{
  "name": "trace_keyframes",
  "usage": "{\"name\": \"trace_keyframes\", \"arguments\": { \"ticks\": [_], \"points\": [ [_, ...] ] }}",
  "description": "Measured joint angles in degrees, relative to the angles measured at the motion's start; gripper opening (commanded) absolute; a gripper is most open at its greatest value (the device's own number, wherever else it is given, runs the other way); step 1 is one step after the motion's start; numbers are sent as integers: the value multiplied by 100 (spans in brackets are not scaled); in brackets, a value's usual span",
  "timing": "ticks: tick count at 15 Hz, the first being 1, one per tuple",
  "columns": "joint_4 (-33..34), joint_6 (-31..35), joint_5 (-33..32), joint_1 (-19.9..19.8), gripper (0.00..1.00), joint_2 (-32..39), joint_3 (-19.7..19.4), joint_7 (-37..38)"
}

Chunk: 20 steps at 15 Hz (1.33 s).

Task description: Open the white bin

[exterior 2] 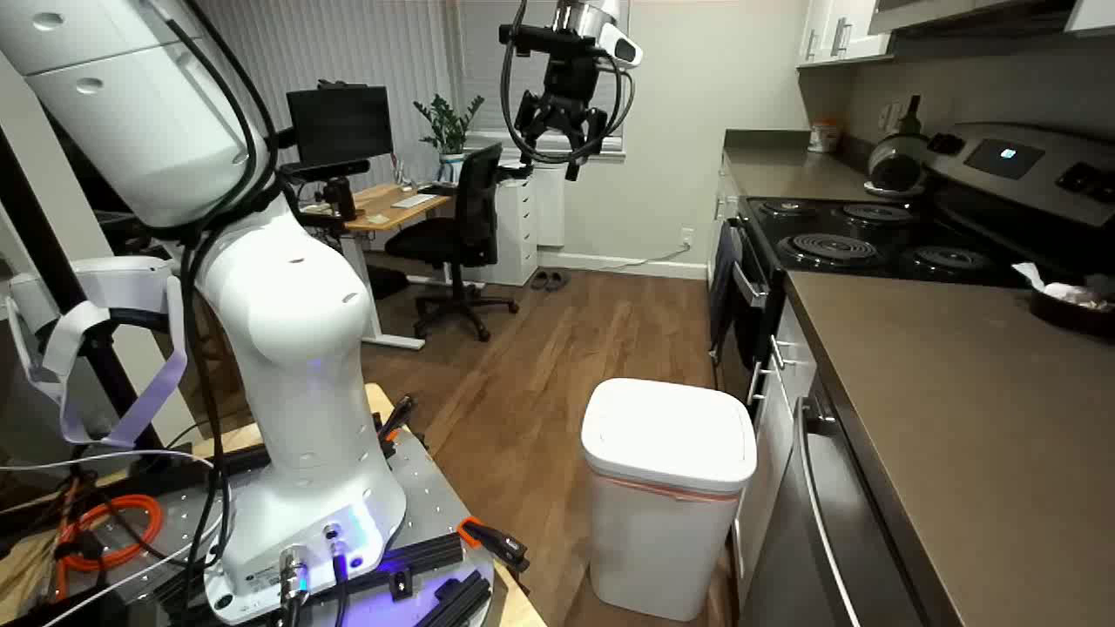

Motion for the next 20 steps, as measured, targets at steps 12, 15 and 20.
{"name": "trace_keyframes", "arguments": {
  "ticks": [12, 15, 20],
  "points": [
    [0, 0, 0, 0, 100, 0, 0, 0],
    [0, 4, 0, -19, 100, 8, 10, 0],
    [22, 263, -167, -41, 100, 432, 12, -6]
  ]
}}
